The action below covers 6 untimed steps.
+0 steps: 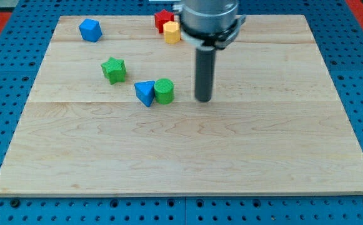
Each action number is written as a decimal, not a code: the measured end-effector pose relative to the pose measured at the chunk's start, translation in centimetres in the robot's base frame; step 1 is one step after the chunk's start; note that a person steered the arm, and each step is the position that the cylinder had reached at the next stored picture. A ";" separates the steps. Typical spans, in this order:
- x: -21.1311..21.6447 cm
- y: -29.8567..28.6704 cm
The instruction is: Push the yellow hexagon right to the yellow heart
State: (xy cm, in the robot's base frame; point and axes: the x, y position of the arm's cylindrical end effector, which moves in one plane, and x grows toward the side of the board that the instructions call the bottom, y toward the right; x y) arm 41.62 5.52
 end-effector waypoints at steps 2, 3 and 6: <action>-14.8 7.3; -22.3 6.3; -22.3 -1.6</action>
